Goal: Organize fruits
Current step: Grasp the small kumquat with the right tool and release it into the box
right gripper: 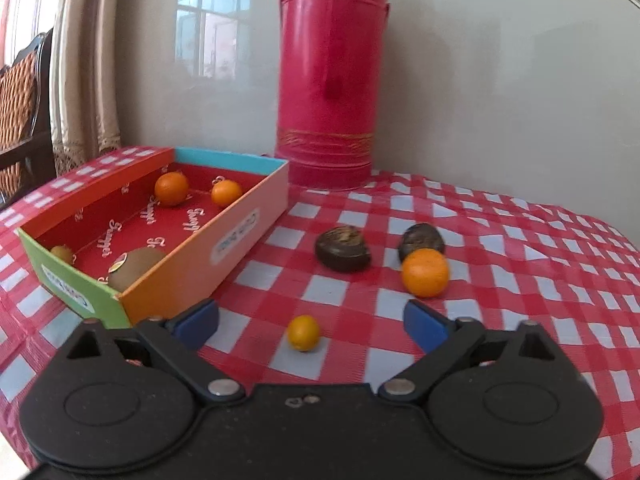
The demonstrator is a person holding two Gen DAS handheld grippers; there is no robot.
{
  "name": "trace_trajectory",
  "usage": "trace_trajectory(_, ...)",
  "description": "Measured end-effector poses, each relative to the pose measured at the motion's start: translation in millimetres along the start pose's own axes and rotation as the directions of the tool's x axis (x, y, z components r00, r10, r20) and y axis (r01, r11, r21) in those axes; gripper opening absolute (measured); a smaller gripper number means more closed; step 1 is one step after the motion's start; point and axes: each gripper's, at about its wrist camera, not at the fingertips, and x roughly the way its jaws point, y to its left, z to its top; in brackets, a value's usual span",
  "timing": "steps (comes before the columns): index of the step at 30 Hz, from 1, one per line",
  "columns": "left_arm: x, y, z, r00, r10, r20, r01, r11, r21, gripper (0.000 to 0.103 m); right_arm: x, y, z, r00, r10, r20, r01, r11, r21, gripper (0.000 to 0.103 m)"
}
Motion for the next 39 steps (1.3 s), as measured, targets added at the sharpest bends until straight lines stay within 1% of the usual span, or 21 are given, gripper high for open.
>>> trace_trajectory(3,3,11,-3,1.0,0.013,-0.008,-0.013,1.0,-0.008,0.103,9,7,0,1.0,-0.008,-0.028,0.008,1.0,-0.015,0.076)
trace_trajectory(5,5,19,-4,1.0,0.019,-0.011,-0.02,1.0,-0.016,0.103,15,8,-1,0.998,-0.009,-0.055,0.009,1.0,-0.008,0.071)
trace_trajectory(6,5,22,-4,1.0,0.022,-0.012,-0.023,1.0,-0.02,0.103,19,8,-1,0.998,-0.005,-0.069,0.005,1.0,-0.007,0.062)
trace_trajectory(7,6,25,-5,1.0,0.026,-0.012,-0.026,0.999,-0.023,0.103,22,9,-2,0.996,0.001,-0.084,-0.001,1.0,-0.005,0.038)
trace_trajectory(8,7,28,-6,1.0,0.028,-0.013,-0.028,0.999,-0.027,0.103,23,8,-2,0.996,0.034,-0.085,-0.032,0.999,0.016,0.028)
trace_trajectory(9,7,30,-6,0.999,0.03,-0.012,-0.03,0.999,-0.031,0.103,22,6,-1,0.995,0.043,-0.088,-0.04,0.998,0.044,0.012)
trace_trajectory(13,8,39,-7,0.999,0.04,-0.011,-0.04,0.998,-0.046,0.103,16,6,1,0.998,0.035,-0.061,-0.031,0.998,0.059,0.012)
trace_trajectory(16,7,44,-7,0.999,0.044,-0.009,-0.044,0.998,-0.051,0.103,7,7,8,0.999,0.027,-0.024,-0.026,0.998,0.053,0.012)
trace_trajectory(22,2,51,-5,0.999,0.053,0.006,-0.052,0.997,-0.058,0.103,-12,14,23,0.998,0.047,0.05,-0.049,0.998,0.039,0.012)
trace_trajectory(31,-2,69,-6,0.996,0.087,0.004,-0.087,0.995,-0.056,0.103,-19,41,33,0.989,0.115,0.089,-0.117,0.993,0.018,0.012)
trace_trajectory(35,-2,79,-10,0.994,0.106,-0.001,-0.106,0.993,-0.045,0.103,-20,60,36,0.983,0.15,0.11,-0.152,0.988,0.008,0.012)
trace_trajectory(39,-1,92,-14,0.992,0.127,-0.01,-0.127,0.991,-0.046,0.103,-13,83,37,0.976,0.191,0.102,-0.192,0.981,-0.005,0.012)
